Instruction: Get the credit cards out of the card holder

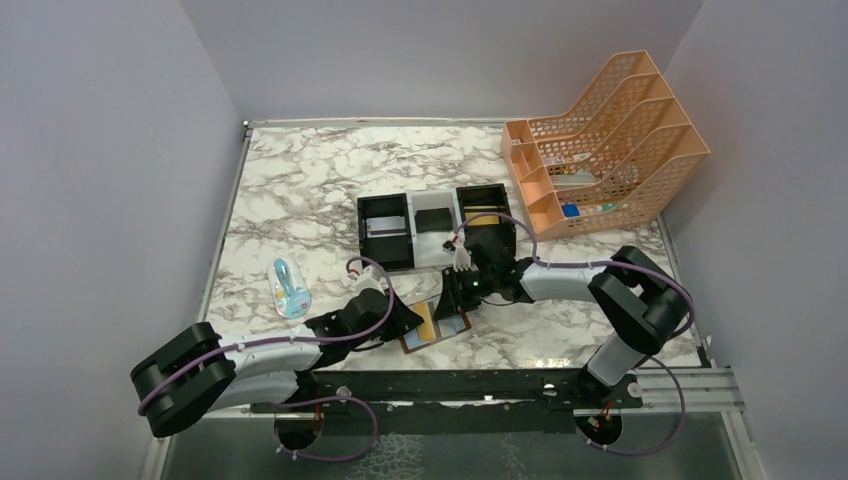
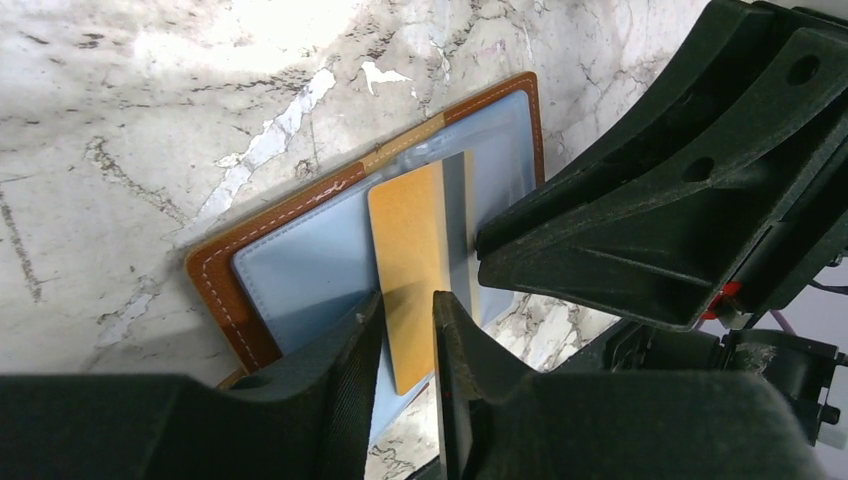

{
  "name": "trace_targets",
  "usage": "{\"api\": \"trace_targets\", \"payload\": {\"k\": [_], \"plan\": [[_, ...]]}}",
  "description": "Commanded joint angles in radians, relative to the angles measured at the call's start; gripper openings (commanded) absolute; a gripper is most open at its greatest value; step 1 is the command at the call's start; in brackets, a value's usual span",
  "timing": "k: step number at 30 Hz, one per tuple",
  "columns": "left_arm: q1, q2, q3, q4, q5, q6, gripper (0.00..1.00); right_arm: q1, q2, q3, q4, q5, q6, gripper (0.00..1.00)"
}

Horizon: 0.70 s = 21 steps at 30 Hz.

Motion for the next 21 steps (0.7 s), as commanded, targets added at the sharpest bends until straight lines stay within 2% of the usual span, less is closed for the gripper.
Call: {"api": "trace_targets", "payload": {"k": [1, 12, 18, 21], "plan": [[0.003, 0.039, 0.009, 0.036, 0.03, -0.004, 0.3, 0.006, 0.023, -0.071, -0.007, 0.118, 0.028, 0.2], [0.003, 0.106, -0.023, 0.152, 0.076, -0.049, 0.3, 0.006, 0.054, -0.089, 0.029, 0.117, 0.052, 0.2], [0.003, 0.113, -0.023, 0.166, 0.078, -0.049, 0.17, 0.006, 0.059, -0.087, 0.028, 0.122, 0.051, 0.2], [0.003, 0.083, -0.032, 0.16, 0.066, -0.052, 0.07, 0.006, 0.034, -0.095, 0.029, 0.151, 0.054, 0.2]]}}
